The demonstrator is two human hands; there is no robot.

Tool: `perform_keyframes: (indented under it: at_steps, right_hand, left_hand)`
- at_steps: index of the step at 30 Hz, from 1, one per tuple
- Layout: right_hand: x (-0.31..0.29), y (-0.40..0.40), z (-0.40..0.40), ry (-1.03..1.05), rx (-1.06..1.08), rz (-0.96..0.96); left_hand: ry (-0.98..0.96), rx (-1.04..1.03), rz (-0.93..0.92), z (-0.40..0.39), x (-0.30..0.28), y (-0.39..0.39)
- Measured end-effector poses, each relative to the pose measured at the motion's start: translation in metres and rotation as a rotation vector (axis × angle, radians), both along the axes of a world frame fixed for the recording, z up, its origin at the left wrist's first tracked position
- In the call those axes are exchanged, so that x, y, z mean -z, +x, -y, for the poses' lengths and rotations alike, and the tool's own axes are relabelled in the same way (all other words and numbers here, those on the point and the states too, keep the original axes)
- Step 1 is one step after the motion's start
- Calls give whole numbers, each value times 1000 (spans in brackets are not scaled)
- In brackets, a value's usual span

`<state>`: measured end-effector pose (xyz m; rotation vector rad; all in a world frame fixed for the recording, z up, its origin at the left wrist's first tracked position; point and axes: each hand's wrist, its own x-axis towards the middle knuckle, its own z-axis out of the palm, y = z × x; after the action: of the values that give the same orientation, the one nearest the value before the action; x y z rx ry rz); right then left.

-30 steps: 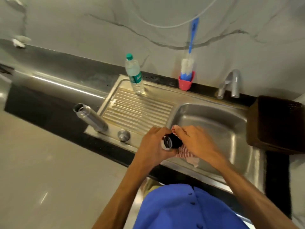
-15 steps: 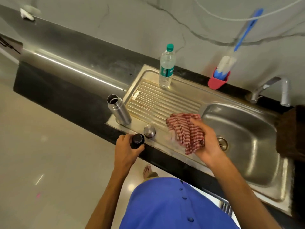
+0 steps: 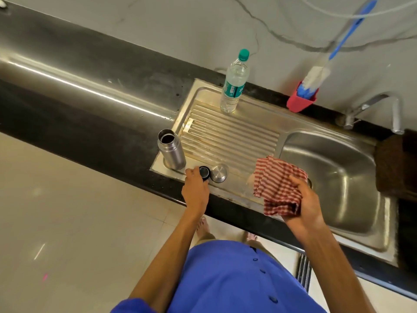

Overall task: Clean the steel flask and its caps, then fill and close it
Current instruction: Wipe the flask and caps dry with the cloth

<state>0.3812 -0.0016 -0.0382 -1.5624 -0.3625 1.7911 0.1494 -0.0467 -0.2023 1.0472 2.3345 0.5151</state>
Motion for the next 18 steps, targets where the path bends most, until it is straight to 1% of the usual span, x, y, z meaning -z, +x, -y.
perform_keyframes:
  at_steps: [4, 7, 9, 11, 12, 15, 18]
  right_hand:
    - [0, 6, 2, 13, 40, 42]
    - [3, 15, 1, 22, 62, 69]
    - [7, 22, -1, 29, 76, 98]
    - [11, 28, -4, 32, 86, 134]
    - [12, 31, -5, 34, 84, 140]
    - [13, 40, -11, 43, 62, 160]
    - [8, 53, -19, 58, 13, 200]
  left_hand:
    - [-8, 17, -7, -7, 3, 1]
    - [66, 7, -5, 6, -3, 12]
    - [137, 127, -39, 13, -12, 25]
    - [133, 303, -201, 3, -16, 34]
    - [88, 346, -290, -8, -16, 37]
    - [-137, 348, -501, -44, -15, 43]
    - [-307, 465, -618, -63, -14, 47]
